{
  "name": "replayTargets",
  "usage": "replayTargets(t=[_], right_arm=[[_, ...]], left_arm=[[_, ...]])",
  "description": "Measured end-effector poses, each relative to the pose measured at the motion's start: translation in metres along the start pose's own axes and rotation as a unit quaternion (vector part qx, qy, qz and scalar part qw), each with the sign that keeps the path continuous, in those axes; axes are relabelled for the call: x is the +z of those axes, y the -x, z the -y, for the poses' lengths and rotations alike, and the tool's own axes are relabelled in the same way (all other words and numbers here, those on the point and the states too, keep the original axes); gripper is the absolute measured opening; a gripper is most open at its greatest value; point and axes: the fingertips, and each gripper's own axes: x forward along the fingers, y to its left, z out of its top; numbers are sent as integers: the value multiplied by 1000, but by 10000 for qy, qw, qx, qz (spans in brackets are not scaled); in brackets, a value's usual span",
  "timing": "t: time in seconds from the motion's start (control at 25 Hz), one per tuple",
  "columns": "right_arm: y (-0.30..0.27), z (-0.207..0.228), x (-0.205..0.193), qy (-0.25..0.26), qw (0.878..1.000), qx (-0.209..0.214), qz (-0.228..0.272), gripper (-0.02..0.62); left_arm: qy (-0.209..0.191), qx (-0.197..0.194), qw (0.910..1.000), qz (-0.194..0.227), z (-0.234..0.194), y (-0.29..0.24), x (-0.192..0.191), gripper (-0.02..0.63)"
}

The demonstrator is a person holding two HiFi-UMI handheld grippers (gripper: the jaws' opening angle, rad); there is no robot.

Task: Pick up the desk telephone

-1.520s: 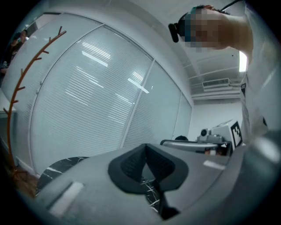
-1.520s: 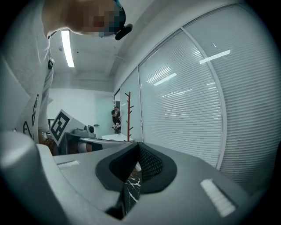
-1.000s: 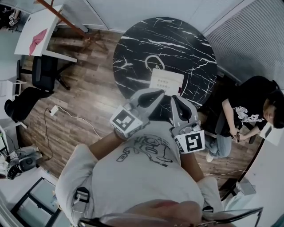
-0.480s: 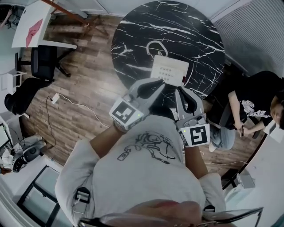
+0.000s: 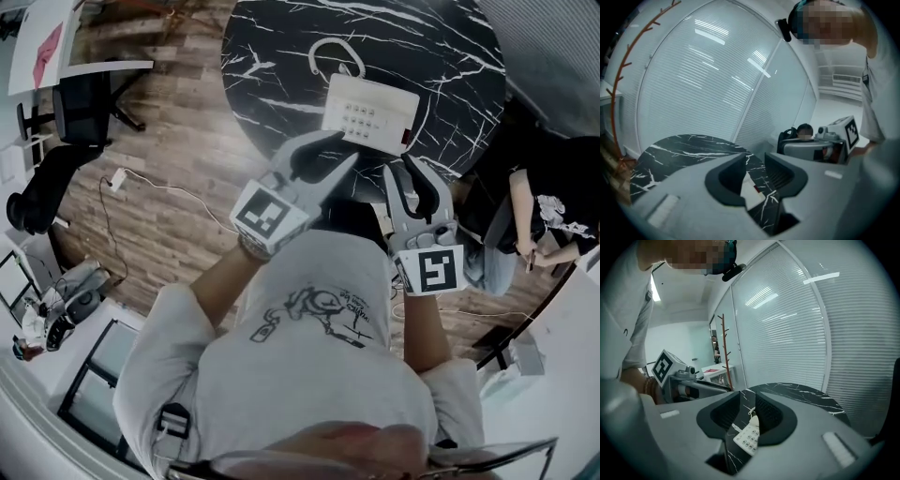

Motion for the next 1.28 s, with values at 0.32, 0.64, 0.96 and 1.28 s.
replayTargets(t=[0.32,0.64,0.96,1.28], right_arm=[[-27,33,-62,37,9991,-137,-392,194],[-50,70,-125,-74,9962,-386,-771,289],[-63,101,-186,-219,9919,-574,-1113,359],[-77,113,-228,-460,9886,-582,-1310,402]], left_arm=[[315,190,9985,-401,-40,-26,-64,176],[669,505,9929,-842,-84,-53,-130,282],[1029,650,9850,-1222,-116,-79,-190,348],[1405,792,9781,-1315,-141,-85,-224,411]])
